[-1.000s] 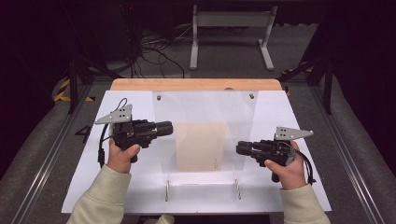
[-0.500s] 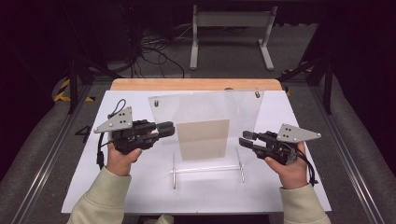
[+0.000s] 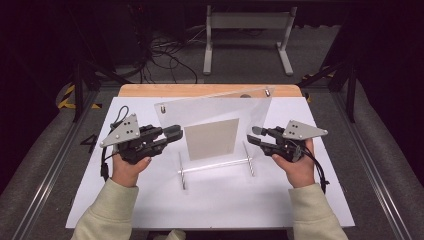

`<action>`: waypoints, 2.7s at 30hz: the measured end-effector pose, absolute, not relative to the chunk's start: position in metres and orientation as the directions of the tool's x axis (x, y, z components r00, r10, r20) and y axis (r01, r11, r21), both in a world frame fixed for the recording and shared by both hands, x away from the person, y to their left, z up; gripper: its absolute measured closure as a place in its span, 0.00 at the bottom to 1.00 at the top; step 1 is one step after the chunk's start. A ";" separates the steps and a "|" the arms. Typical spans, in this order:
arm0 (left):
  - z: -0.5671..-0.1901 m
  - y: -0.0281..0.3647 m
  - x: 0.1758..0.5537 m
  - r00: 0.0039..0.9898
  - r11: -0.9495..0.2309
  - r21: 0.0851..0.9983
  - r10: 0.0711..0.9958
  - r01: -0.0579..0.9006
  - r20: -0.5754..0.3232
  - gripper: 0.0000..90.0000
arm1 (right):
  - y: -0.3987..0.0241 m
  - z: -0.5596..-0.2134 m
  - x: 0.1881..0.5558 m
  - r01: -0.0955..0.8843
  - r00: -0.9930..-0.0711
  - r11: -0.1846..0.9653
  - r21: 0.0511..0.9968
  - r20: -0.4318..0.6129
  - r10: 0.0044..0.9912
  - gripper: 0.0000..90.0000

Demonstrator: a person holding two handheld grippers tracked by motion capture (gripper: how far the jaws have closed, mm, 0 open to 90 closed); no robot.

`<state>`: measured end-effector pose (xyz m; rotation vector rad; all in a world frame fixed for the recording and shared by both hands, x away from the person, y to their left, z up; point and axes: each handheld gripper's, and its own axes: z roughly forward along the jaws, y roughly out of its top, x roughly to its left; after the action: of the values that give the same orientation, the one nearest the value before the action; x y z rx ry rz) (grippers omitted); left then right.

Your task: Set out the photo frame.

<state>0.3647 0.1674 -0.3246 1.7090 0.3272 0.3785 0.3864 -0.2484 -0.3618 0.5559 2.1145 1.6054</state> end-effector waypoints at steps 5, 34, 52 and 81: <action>-0.333 0.167 0.371 0.895 -0.158 0.987 0.437 -0.016 0.084 0.82 | -0.243 -0.371 0.396 0.052 -0.816 0.306 0.951 -0.137 0.562 0.67; -0.348 0.202 0.344 0.930 -0.266 0.960 0.367 0.082 0.022 0.65 | -0.245 -0.397 0.326 0.306 -0.722 0.369 0.878 -0.038 0.691 0.89; -0.417 0.180 0.363 0.861 -0.478 0.842 0.508 0.249 0.034 0.70 | -0.215 -0.453 0.346 0.497 -0.616 0.431 0.754 -0.043 0.786 1.00; -0.426 0.170 0.364 0.870 -0.499 0.832 0.491 0.241 0.043 0.82 | -0.201 -0.459 0.351 0.458 -0.602 0.473 0.753 -0.130 0.788 1.00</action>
<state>0.3635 0.1697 -0.4262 2.1112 0.5286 0.3412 0.3510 -0.2010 -0.4595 1.0345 2.2600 0.9523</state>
